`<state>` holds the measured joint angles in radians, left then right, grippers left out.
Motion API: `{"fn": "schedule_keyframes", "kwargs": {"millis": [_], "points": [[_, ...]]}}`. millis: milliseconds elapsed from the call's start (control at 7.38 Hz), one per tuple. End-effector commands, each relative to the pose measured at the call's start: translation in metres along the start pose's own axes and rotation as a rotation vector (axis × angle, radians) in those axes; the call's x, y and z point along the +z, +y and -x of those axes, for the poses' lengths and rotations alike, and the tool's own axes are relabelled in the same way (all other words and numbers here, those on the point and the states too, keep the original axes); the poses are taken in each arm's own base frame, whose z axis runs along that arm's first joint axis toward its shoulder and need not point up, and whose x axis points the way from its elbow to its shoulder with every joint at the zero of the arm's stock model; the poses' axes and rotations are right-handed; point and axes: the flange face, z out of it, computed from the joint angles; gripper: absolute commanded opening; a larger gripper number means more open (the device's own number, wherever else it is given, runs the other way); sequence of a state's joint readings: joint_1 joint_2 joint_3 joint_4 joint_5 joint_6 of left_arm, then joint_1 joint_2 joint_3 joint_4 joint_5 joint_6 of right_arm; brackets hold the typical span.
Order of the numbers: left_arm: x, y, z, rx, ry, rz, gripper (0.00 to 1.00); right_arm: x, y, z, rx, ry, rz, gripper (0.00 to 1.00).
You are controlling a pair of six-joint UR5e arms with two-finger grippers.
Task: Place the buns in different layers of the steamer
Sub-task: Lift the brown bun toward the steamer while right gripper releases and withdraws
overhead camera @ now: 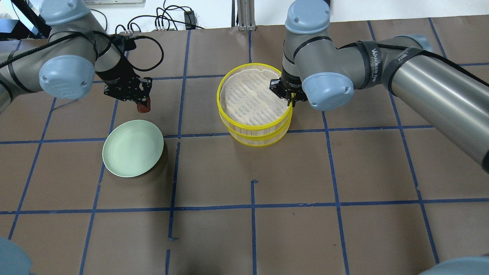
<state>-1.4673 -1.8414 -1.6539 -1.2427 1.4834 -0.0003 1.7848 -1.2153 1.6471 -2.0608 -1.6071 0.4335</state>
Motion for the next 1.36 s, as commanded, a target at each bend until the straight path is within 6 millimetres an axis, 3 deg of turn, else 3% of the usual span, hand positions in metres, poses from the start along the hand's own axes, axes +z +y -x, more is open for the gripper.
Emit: {"fn": "schedule_keyframes", "kwargs": {"millis": [0, 136, 271, 407, 678, 1220], "points": [[-0.013, 0.001, -0.042, -0.044, 0.093, -0.043, 0.05, 0.01, -0.002, 0.0, -0.004, 0.027, -0.001, 0.14], [-0.022, -0.002, -0.046, -0.048, 0.105, -0.058, 0.05, 0.01, -0.002, 0.0, -0.007, 0.028, 0.0, 0.15], [-0.035, 0.001, -0.075, -0.077, 0.146, -0.073, 0.06, 0.011, -0.001, 0.0, -0.007, 0.029, 0.003, 0.15], [-0.035, 0.007, -0.101, -0.069, 0.149, -0.07, 0.06, 0.012, -0.002, 0.0, -0.009, 0.028, 0.005, 0.16], [-0.03, 0.008, -0.101, -0.057, 0.141, -0.062, 0.05, 0.021, -0.003, 0.001, -0.011, 0.035, 0.016, 0.16], [-0.029, 0.01, -0.102, -0.055, 0.14, -0.056, 0.05, 0.012, -0.009, 0.002, -0.01, 0.028, -0.003, 0.16]]}}
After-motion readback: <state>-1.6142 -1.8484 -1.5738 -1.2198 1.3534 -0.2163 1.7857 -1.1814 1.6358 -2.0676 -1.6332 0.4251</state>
